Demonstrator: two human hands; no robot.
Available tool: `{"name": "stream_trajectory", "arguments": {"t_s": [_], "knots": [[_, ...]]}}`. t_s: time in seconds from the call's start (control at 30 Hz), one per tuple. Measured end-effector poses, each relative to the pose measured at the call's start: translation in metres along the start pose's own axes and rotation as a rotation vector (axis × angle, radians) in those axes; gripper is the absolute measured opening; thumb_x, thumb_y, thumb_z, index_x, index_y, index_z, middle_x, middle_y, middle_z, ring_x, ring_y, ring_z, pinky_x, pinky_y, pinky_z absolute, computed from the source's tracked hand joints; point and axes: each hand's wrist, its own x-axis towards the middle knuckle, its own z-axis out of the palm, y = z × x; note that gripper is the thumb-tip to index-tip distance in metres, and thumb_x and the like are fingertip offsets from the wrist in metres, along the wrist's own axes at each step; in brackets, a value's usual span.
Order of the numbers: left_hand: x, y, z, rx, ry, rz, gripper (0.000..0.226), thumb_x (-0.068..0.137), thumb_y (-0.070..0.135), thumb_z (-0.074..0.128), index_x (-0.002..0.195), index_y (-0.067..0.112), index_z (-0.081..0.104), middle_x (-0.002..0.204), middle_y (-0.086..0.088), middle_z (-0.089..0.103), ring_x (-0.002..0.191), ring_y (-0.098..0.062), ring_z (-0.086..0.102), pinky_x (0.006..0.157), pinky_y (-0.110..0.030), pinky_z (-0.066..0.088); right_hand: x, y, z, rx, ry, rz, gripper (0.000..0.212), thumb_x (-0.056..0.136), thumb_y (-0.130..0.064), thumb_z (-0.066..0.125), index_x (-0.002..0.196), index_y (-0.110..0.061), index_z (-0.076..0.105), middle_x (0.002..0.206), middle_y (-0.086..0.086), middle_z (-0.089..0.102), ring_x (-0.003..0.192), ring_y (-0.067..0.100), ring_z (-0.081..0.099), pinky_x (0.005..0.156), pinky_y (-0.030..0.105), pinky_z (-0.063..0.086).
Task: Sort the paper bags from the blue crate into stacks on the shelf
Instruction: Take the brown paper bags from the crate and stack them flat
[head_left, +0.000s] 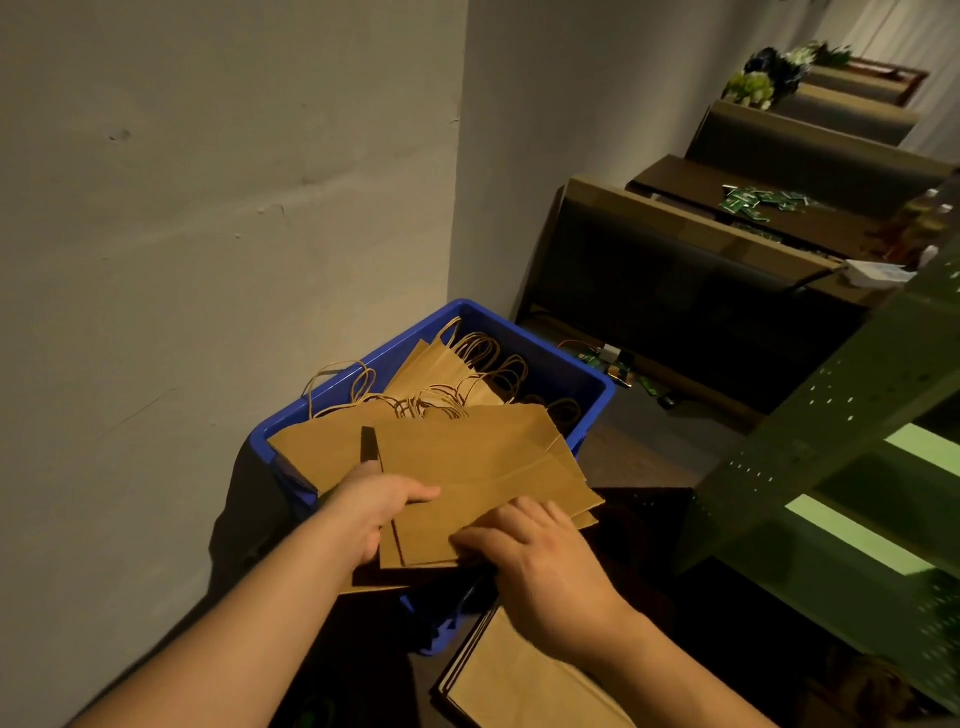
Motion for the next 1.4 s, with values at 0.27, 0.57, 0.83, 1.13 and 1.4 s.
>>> {"name": "stream_trajectory", "arguments": {"t_s": [0.27,0.57,0.83,1.13,1.4], "knots": [[-0.016,-0.008,-0.007,-0.128,-0.134,0.326,0.055,0.087,-0.002,0.072,0.117,0.041,0.053,0.116,-0.001,0.070,0.108,-0.026,0.068,0.092,-0.055,0.056,0.001,0.021,-0.043,0.376,0.276,0.853,0.059,0.098,-0.048,0.060,0.151,-0.027,0.042,0.140,-0.006,0.049,0.102,0.001,0.050,0.090,0.023,0.049],[-0.035,-0.015,0.007,-0.234,-0.231,0.377,0.060,0.089,0.022,0.077,0.142,0.031,0.049,0.131,-0.002,0.068,0.116,-0.025,0.067,0.098,-0.052,0.055,-0.010,0.037,-0.047,1.258,0.309,1.083,0.036,0.096,-0.031,0.071,0.130,-0.028,0.061,0.096,-0.001,0.079,0.083,0.021,0.078,0.070,0.036,0.055],[-0.005,-0.019,-0.006,0.357,0.034,0.513,0.032,0.101,0.044,0.055,0.133,0.042,0.054,0.116,0.015,0.068,0.099,-0.014,0.070,0.088,-0.045,0.062,-0.034,0.050,-0.033,1.144,0.365,1.202,0.022,0.094,-0.025,0.073,0.090,-0.004,0.070,0.060,0.010,0.062,0.054,0.027,0.059,0.061,0.037,0.043],[0.022,-0.031,-0.052,1.135,-0.012,0.568,0.078,0.079,0.041,0.074,0.149,0.047,0.039,0.165,0.017,0.025,0.158,-0.017,-0.004,0.121,-0.053,-0.017,-0.047,0.070,-0.025,1.129,0.553,1.291,0.016,0.099,-0.023,0.068,0.113,-0.015,0.066,0.060,0.012,0.054,0.052,0.026,0.050,0.054,0.036,0.036],[0.017,-0.030,-0.037,1.167,0.062,0.595,0.057,0.098,0.028,0.061,0.145,0.054,0.044,0.152,0.021,0.046,0.143,-0.009,0.032,0.124,-0.047,0.019,-0.044,0.071,-0.029,1.264,0.562,1.270,0.028,0.098,-0.024,0.068,0.116,-0.002,0.063,0.062,0.009,0.053,0.050,0.025,0.052,0.054,0.035,0.037]]}}
